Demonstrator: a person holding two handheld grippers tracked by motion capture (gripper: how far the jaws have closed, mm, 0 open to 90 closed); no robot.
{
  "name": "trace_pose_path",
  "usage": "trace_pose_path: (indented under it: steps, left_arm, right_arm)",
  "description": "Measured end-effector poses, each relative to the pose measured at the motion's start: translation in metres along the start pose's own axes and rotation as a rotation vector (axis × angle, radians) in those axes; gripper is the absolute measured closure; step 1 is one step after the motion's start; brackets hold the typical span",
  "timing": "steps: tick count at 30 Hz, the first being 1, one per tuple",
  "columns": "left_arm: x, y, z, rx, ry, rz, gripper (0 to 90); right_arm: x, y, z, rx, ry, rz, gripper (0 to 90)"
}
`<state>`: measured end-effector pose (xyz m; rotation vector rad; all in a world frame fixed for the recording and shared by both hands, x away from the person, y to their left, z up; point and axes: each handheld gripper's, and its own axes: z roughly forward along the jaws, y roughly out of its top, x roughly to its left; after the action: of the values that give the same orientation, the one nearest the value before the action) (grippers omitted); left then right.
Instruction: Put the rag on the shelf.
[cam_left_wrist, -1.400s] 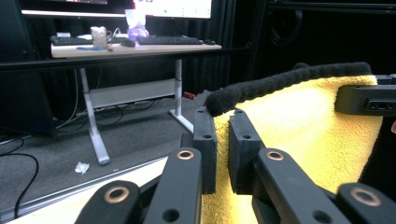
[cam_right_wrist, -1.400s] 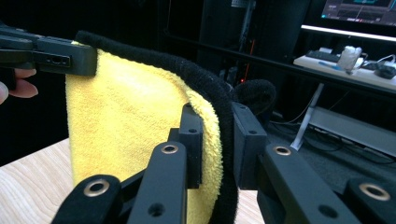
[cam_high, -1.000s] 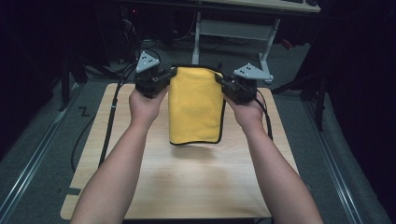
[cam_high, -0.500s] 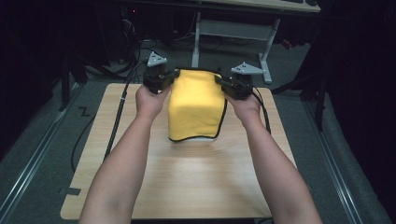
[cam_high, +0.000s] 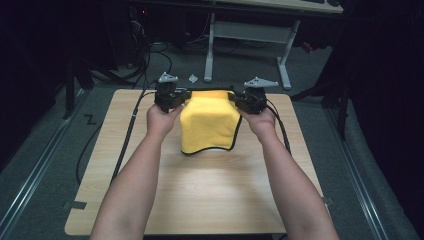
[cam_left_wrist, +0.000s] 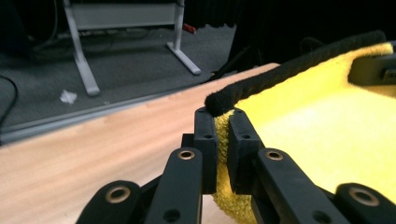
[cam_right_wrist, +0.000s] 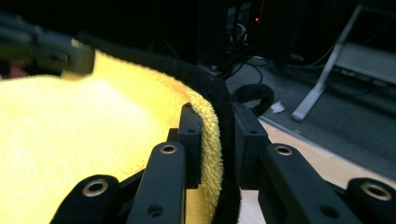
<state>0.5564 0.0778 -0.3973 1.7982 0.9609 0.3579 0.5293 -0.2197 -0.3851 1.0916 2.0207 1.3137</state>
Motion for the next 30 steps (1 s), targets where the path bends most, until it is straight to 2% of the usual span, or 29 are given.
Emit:
trace_pose_path:
  steps: [2, 7, 10, 19, 26, 30]
  left_arm:
    - [0.001, -0.006, 0.003, 0.012, -0.012, -0.010, 84.1]
    - [0.001, -0.019, 0.009, 0.035, -0.032, -0.020, 84.3]
    - [0.002, -0.025, 0.010, 0.037, -0.038, -0.035, 84.3]
    - [0.004, -0.041, 0.008, 0.047, -0.061, -0.040, 84.2]
    - [0.006, -0.053, 0.007, 0.054, -0.082, -0.055, 84.1]
    - [0.006, -0.056, 0.006, 0.056, -0.100, -0.054, 83.2]
  right_arm:
    - [-0.002, -0.002, 0.002, 0.011, 0.012, 0.020, 76.7]
    - [-0.007, -0.011, 0.005, 0.054, 0.011, 0.013, 76.5]
    - [-0.007, -0.017, 0.006, 0.062, 0.013, 0.022, 76.1]
    - [-0.011, -0.029, 0.011, 0.080, 0.034, 0.050, 74.4]
    - [-0.011, -0.038, 0.018, 0.086, 0.051, 0.100, 74.1]
    - [-0.014, -0.041, 0.019, 0.088, 0.046, 0.131, 64.8]
